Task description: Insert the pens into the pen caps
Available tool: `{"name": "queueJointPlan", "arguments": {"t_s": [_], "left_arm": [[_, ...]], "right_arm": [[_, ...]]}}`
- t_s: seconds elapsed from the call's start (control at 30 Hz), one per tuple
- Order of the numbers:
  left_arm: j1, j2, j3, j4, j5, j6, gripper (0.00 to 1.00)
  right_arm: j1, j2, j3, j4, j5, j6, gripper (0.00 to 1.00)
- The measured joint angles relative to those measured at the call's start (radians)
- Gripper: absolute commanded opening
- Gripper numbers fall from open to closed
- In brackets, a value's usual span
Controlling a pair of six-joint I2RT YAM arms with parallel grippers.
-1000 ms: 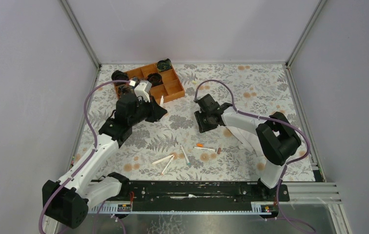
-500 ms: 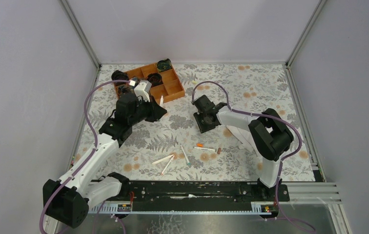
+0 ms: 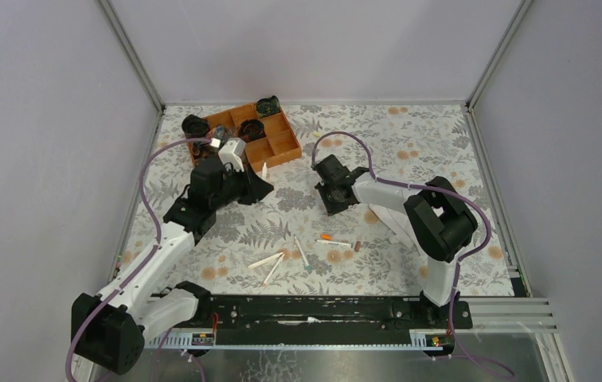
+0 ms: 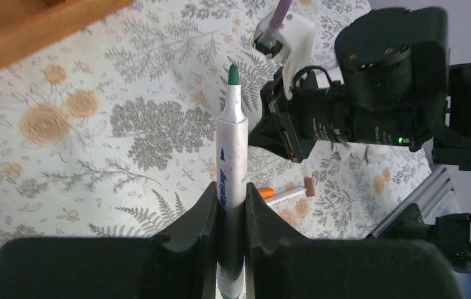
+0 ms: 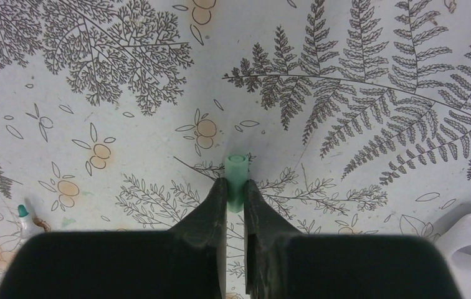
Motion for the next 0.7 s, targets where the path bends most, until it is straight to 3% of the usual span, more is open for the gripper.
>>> {"name": "queueJointPlan", "arguments": {"t_s": [0.07,0.23,0.47,0.7], "left_arm": [[-0.001,-0.014,-0.043,0.027,0.008,-0.039,0.00],[-0.035,-0.042,-0.204,0.134,0.017,-0.174,0.00],[-0.219,-0.001,-0.397,0.354,0.014,-0.363,0.00],[-0.362,0.083,-0.435,0.526,0.002,-0.465,0.00]], "right_arm": [[0.000,0.000,0.000,0.005,0.000,0.002,0.01],[0.000,-0.003,0.000,0.004,-0.003,0.024,0.00],[0.000,-0.089,-0.019,0.013,-0.050,0.106,0.00],[0.001,-0.247,-0.106,0.130,-0.155,0.250,0.00]]}}
